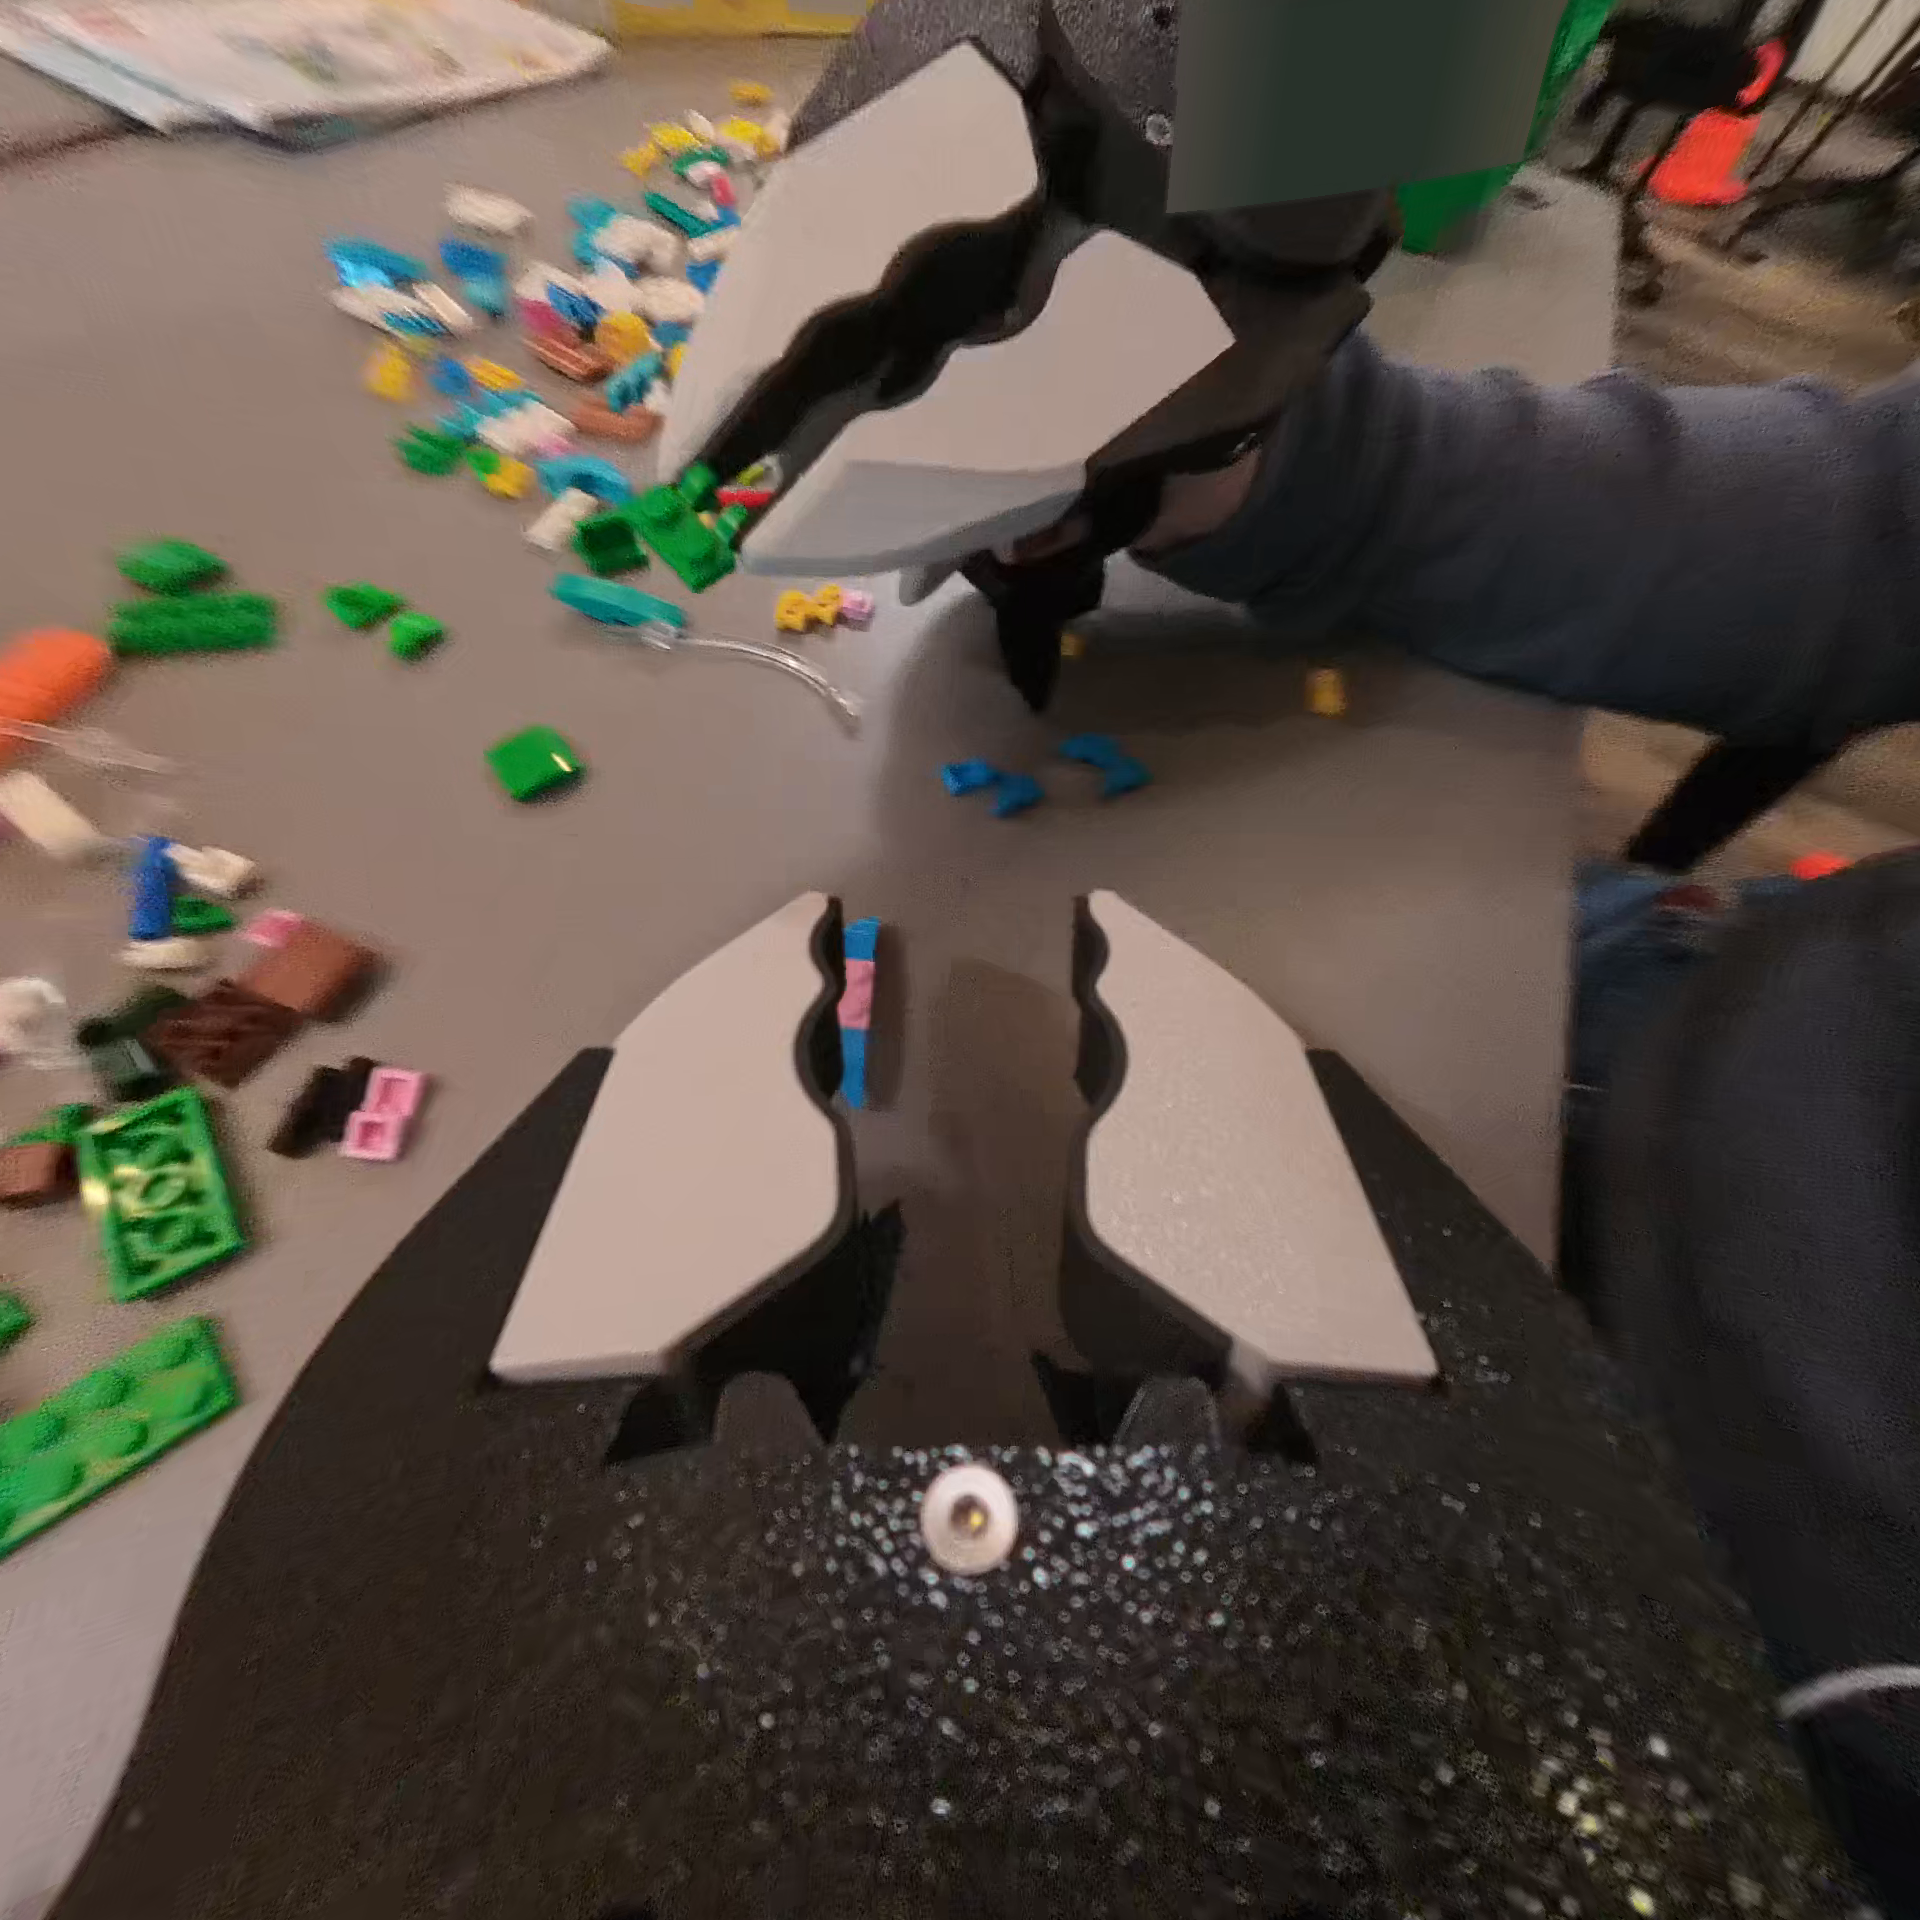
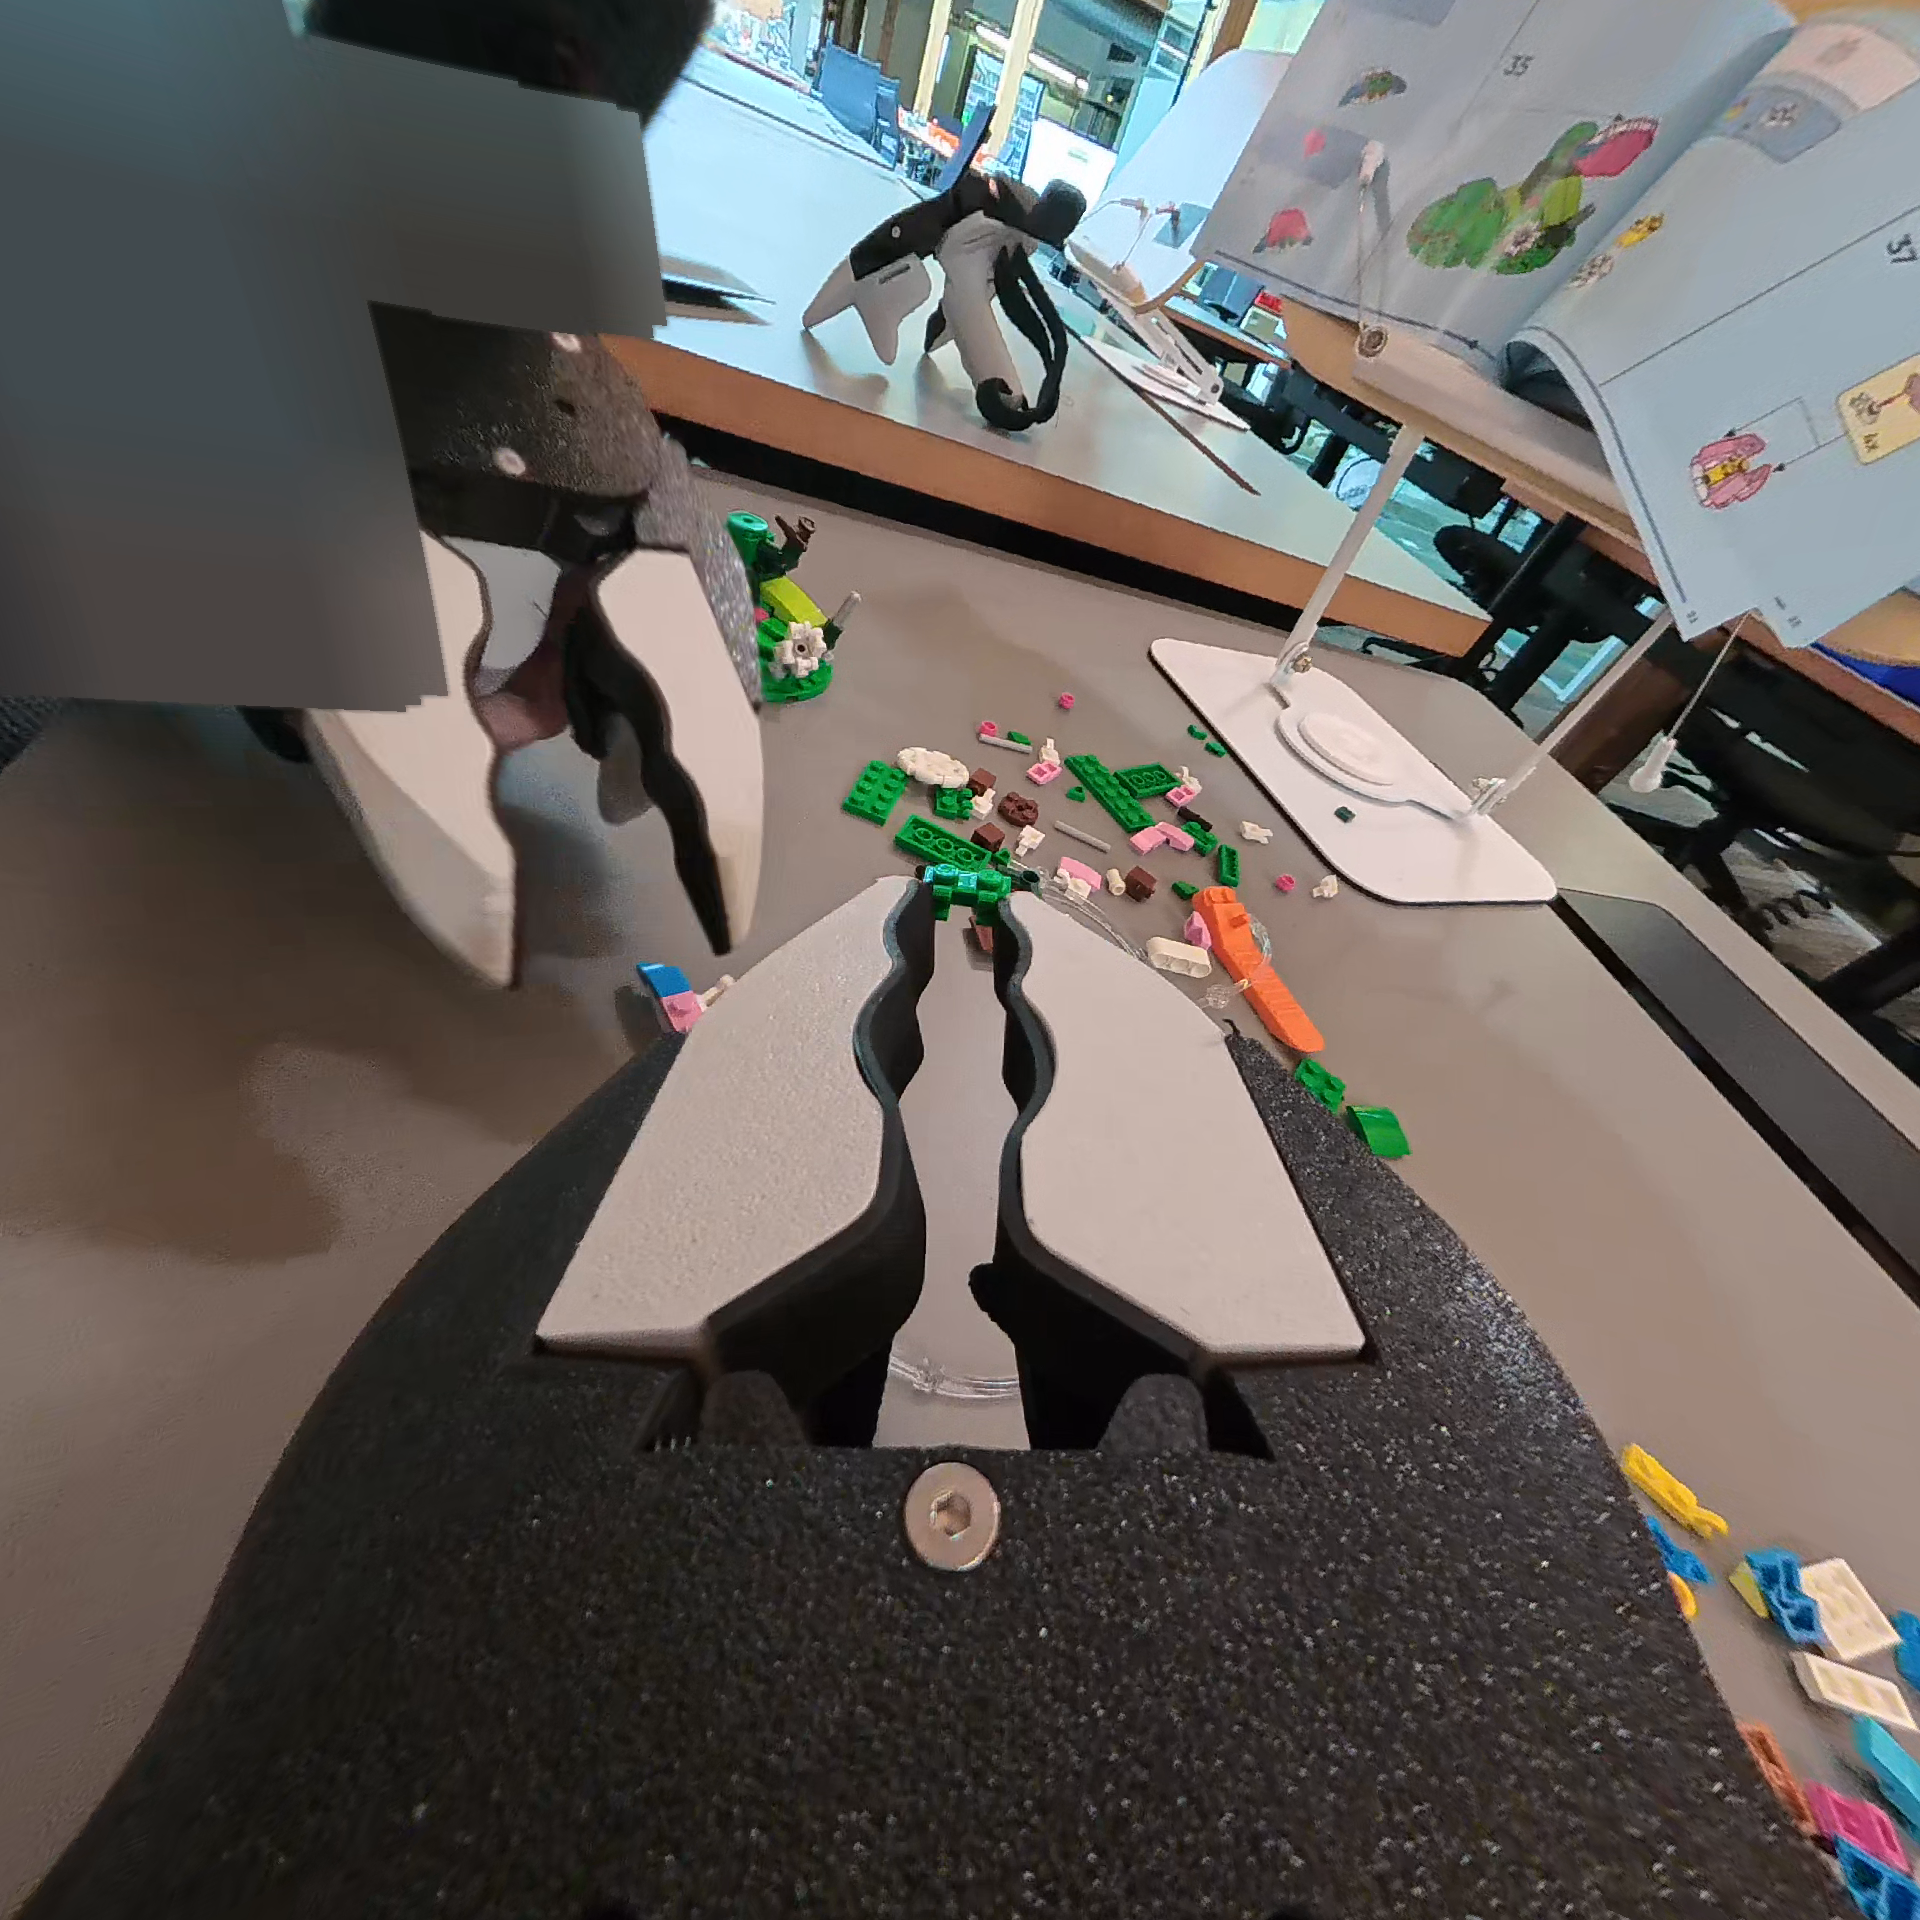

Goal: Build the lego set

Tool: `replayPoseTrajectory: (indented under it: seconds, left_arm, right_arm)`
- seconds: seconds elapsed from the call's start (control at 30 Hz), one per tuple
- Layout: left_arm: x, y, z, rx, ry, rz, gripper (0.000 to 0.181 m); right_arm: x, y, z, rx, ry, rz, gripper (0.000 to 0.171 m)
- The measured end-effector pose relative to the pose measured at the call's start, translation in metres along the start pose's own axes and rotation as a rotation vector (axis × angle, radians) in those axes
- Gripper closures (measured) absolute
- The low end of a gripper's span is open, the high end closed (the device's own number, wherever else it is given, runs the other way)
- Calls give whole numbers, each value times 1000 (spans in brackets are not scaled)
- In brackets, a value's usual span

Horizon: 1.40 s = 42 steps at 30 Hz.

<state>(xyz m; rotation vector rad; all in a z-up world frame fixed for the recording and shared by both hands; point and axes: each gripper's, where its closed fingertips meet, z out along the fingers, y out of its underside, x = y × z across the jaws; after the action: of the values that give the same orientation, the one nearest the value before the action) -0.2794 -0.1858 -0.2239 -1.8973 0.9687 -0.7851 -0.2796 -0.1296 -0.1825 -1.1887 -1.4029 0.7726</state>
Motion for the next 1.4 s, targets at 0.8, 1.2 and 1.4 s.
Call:
replayPoseTrajectory:
  seconds: [0.8, 1.2, 1.4]
  left_arm:
    - [-23, 5, -16, 22, -83, -85, 127]
    - [-12, 22, -3, -130, -49, -70, 133]
    - [-10, 32, 1, -226, -67, -32, 138]
  right_arm:
    - [6, -10, -7, 48, 57, -53, 161]
    - [8, -15, -12, 61, 59, -50, 161]
    - [6, -14, -10, 53, 53, -57, 161]
